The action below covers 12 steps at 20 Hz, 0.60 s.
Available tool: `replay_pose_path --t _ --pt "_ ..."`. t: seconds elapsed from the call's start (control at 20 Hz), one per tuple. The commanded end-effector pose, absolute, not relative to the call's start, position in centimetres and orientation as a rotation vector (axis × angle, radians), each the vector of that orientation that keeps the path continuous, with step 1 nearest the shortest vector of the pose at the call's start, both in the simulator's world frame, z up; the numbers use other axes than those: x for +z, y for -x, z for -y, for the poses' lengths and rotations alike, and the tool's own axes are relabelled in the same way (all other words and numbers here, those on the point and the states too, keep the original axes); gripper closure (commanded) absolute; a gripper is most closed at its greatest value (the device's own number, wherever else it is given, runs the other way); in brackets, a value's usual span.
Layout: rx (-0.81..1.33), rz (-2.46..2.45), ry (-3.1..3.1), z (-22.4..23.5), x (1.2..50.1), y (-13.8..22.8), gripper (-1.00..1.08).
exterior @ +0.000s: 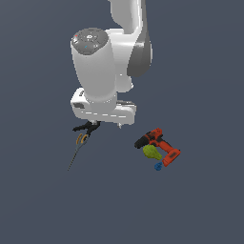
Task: Pick up a designated object from a clutter of objects.
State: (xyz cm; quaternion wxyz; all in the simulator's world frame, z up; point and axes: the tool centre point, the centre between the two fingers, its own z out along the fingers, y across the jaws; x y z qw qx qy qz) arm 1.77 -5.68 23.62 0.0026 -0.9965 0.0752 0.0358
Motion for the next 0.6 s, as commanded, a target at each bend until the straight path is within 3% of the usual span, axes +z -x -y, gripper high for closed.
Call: replay_pose_path --t 0.0,0.55 --pt "0.1 -0.32 3.11 7.8 21.5 -2.4 -0.92" --pt "0.031 -0.736 3.035 18.9 10.9 -3.1 -0.92"
